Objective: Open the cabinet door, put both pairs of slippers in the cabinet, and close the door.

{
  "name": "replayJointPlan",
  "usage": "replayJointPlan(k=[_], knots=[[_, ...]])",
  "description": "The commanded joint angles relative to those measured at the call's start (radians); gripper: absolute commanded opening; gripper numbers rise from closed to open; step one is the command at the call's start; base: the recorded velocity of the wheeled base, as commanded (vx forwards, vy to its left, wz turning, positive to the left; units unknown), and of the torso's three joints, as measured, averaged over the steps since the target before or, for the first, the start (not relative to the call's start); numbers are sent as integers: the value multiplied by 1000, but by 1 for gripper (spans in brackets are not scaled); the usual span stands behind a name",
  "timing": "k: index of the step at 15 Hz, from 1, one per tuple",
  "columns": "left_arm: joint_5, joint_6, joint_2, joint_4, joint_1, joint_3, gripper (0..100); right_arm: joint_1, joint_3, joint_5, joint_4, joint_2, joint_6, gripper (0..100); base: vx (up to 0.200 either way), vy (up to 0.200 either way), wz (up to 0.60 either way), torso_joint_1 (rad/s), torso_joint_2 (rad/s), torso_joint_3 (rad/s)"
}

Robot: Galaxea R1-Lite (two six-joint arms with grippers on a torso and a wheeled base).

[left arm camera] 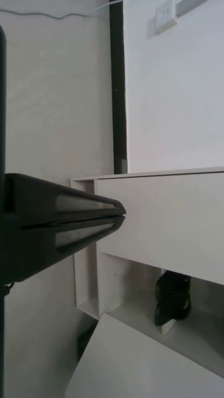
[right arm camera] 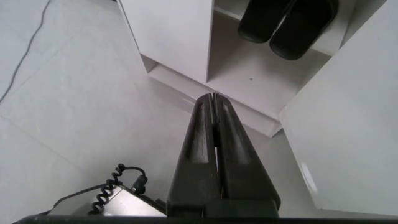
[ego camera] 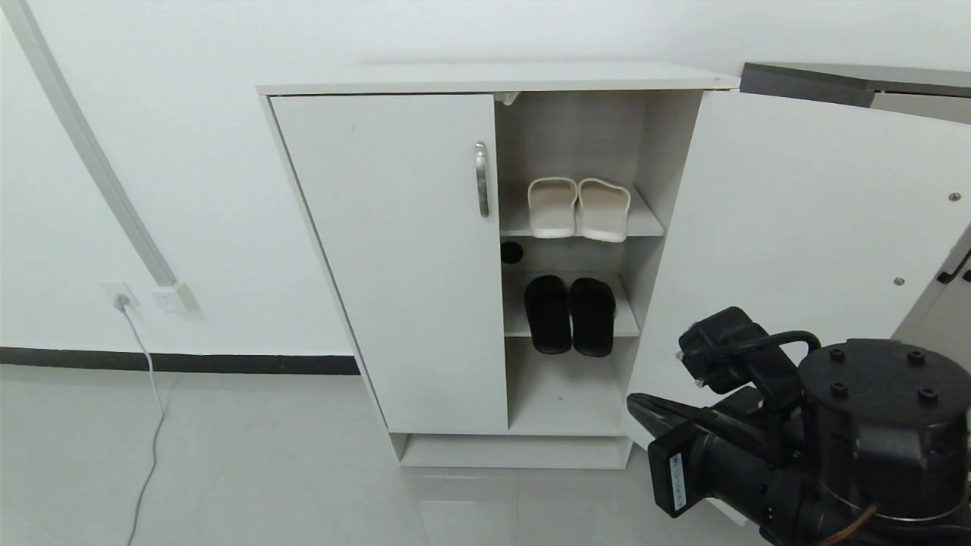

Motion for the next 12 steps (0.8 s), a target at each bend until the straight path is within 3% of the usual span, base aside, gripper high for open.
replayJointPlan(k=[1,7,12], knots=[[2,-1,1,0,0,0,0,-5,0,1,-1,10,0,0,0,0,0,0,0,0],[0,-3,1,0,0,0,0,-17,-4,-9,-1,24,0,0,0,0,0,0,0,0],[0,-3,1,0,0,0,0,-19,-3,-10,-1,36,2,0,0,0,0,18,-260,-316]])
